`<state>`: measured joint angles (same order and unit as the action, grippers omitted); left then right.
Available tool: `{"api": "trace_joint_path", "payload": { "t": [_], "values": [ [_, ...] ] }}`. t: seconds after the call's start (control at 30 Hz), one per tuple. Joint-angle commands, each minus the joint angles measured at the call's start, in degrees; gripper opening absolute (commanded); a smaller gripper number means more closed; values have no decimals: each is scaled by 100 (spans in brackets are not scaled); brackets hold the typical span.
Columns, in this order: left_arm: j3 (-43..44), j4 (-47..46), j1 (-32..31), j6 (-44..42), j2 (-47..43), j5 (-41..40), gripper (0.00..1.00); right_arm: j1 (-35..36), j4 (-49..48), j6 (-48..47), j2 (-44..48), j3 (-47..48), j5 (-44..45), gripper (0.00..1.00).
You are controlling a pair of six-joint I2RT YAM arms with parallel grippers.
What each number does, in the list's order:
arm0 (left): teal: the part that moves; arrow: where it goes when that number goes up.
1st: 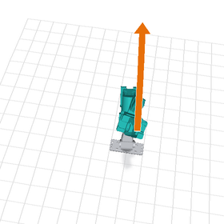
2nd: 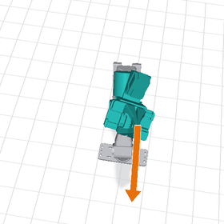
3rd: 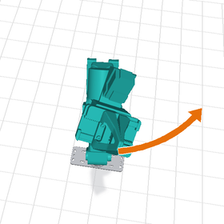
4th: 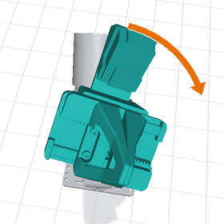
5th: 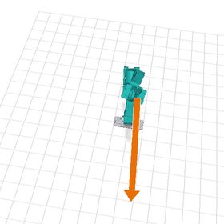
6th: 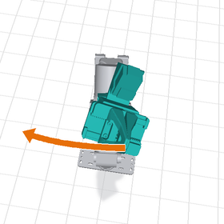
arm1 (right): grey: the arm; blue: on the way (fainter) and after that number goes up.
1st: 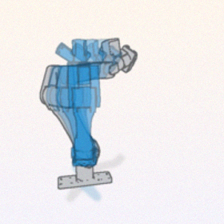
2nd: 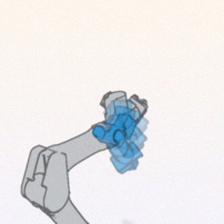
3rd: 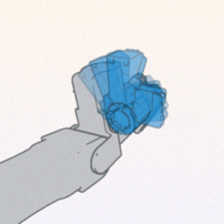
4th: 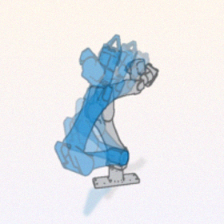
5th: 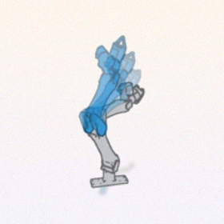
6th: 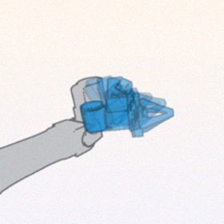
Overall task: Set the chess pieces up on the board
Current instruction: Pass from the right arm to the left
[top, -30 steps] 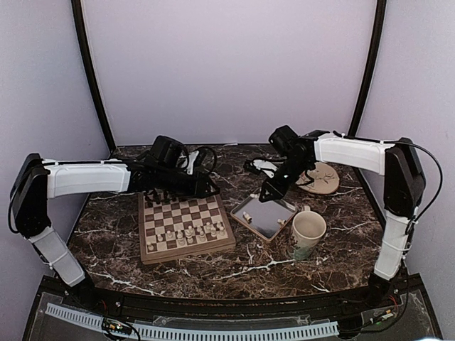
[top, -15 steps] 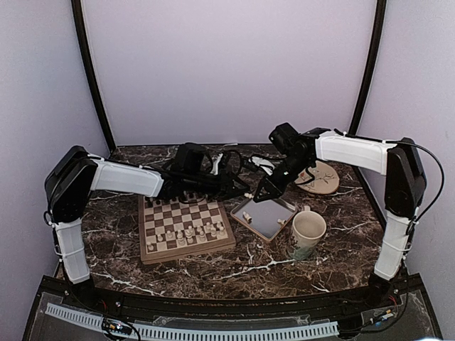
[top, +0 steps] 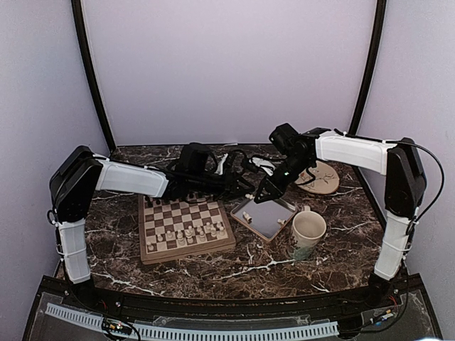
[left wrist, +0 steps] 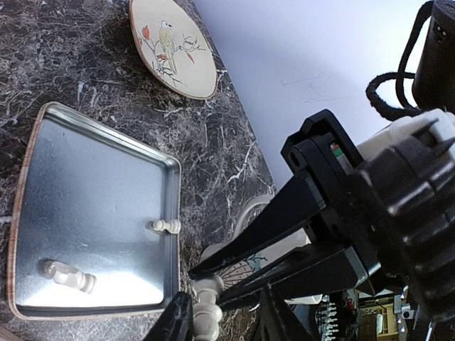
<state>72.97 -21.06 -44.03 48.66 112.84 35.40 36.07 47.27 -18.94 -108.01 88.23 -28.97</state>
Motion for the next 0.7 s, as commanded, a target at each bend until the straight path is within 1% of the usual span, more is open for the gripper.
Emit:
{"api": "trace_joint_path", "payload": {
  "t": [0.0,0.07,0.27,0.4,0.53,0.67],
  "values": [
    [104,39,-78,-49,1,154,36,22,-94,66,103,145,-103,7],
    [90,101,-86,-79,2,120,37,23,-90,74,102,151,-110,7],
    [34,206,-106,-132,2,45,37,16,-104,83,109,134,-102,7],
    [4,206,-114,-128,2,45,30,18,-112,100,101,134,-73,7],
    [-52,136,-114,-108,1,73,20,16,-115,94,95,125,-70,7],
    [-91,59,-115,-64,2,77,13,14,-129,96,86,102,-64,7]
  ]
}}
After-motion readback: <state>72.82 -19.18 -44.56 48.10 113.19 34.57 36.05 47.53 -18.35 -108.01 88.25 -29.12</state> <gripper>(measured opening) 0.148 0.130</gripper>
